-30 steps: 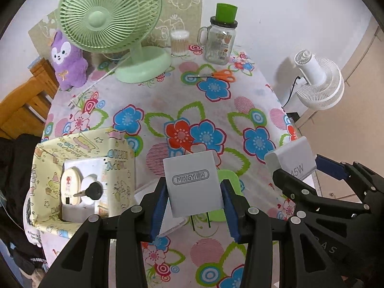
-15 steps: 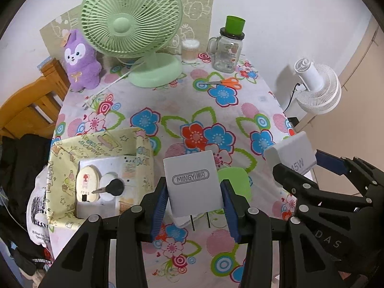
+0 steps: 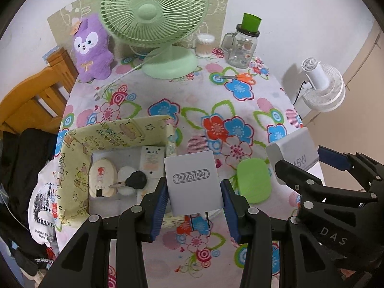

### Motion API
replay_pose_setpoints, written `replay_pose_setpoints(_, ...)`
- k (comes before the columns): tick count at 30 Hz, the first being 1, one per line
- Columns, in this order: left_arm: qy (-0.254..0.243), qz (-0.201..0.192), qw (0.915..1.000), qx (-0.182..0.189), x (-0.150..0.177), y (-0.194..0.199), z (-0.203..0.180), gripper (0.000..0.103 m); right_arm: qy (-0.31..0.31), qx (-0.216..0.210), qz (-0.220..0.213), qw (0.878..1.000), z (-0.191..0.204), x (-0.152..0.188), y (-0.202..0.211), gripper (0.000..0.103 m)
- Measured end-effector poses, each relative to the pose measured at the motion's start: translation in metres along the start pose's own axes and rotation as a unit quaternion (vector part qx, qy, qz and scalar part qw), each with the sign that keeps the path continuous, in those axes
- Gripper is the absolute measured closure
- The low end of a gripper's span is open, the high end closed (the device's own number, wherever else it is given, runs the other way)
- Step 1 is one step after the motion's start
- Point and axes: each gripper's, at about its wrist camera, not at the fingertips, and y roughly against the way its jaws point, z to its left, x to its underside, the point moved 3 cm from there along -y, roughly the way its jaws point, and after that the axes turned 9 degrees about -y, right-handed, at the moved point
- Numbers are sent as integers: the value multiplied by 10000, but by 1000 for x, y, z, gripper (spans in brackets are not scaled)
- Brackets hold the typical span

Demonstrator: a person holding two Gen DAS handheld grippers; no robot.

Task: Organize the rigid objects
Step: 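Lift both chargers and carry them over the yellow-green box, then lower the small charger into the box with the left tool and open it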

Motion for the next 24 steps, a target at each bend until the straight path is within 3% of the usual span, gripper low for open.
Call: replay_pose_setpoints(24, 44, 206, 9998, -7, 28, -14, 78, 63, 294, -161, 103, 9994, 97, 2, -22, 29)
